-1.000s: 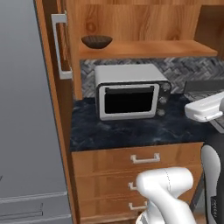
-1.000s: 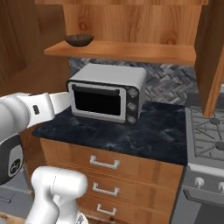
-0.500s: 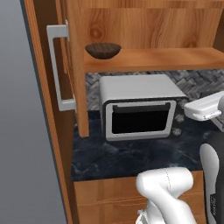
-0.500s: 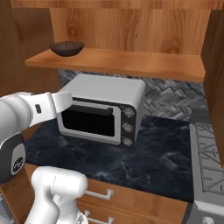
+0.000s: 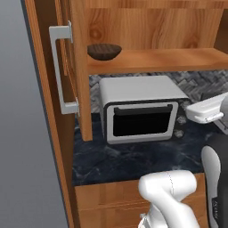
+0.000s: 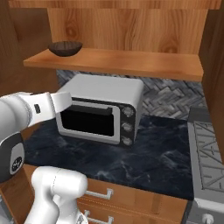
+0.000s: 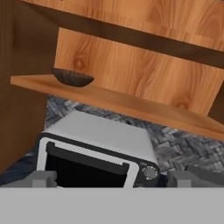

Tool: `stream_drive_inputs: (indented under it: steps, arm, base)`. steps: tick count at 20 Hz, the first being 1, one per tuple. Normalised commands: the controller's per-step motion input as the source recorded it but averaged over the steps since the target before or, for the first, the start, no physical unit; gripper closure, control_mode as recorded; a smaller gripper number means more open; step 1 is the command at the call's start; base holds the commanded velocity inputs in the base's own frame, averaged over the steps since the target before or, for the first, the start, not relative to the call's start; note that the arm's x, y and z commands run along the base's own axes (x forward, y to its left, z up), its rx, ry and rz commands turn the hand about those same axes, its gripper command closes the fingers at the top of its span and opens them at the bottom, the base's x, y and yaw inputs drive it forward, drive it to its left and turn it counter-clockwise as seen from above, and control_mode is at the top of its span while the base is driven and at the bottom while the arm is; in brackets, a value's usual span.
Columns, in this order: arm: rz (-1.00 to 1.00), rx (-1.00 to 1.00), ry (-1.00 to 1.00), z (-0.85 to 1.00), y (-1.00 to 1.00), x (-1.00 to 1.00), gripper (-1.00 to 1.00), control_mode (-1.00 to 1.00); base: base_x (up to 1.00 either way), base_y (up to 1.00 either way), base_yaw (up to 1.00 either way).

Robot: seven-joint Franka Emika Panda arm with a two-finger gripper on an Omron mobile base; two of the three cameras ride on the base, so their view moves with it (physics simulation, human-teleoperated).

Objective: Take the smaller bowl and place it next to the appetizer plate on the dining counter , and place the larger bowl next to the plate with cooked food.

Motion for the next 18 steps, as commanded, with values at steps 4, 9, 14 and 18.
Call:
stream_drive_inputs:
  steps: [4,9,14,18]
  arm:
    - [0.01,0.0,0.0,0.34,0.03,-0.07,-1.0,-1.0]
    - [0.03,-0.04,-0.02,0.78,0.04,-0.45,-1.0,-1.0]
    - [0.0,0.05,0.18,0.37,0.27,-0.08,-1.0,-1.0]
    - [-0.11,0.33,0.2,0.03,0.23,0.0,-1.0,-1.0]
  base:
    - [0.0,0.0,0.0]
    - [0.0,0.0,0.0]
    - [0.0,0.0,0.0]
    - [0.0,0.0,0.0]
